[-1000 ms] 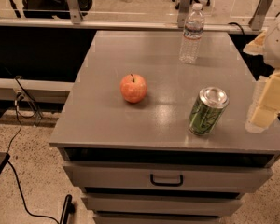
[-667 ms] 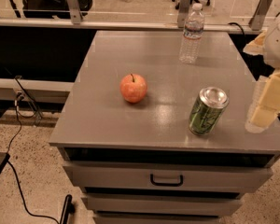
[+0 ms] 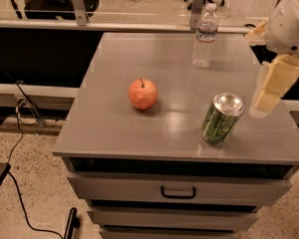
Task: Pick water bottle
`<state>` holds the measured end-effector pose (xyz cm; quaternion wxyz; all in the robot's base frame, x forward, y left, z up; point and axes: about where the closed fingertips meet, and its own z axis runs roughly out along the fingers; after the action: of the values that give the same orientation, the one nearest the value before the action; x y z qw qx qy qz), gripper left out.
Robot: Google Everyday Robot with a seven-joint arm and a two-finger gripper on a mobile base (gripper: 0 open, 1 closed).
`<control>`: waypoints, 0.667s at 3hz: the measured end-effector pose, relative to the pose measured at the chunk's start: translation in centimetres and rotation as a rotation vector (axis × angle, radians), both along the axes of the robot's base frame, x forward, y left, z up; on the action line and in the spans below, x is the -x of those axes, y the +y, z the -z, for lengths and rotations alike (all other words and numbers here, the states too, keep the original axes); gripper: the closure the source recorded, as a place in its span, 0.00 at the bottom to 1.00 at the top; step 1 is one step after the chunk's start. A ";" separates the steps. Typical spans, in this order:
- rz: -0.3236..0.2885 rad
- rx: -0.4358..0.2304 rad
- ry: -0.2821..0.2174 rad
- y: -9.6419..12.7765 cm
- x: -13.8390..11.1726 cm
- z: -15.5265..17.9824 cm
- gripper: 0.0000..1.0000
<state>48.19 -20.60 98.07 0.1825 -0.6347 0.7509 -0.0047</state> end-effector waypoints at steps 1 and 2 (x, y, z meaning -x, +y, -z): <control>0.017 -0.071 -0.033 -0.5 -4.7 -1.7 0.00; 0.026 -0.089 -0.103 -0.8 -5.8 -4.3 0.00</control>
Offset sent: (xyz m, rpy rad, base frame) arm 0.0421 -0.0046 0.0142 0.0629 -0.0259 -0.0139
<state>53.98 -21.43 102.41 0.2488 -0.6153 0.7480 -0.0062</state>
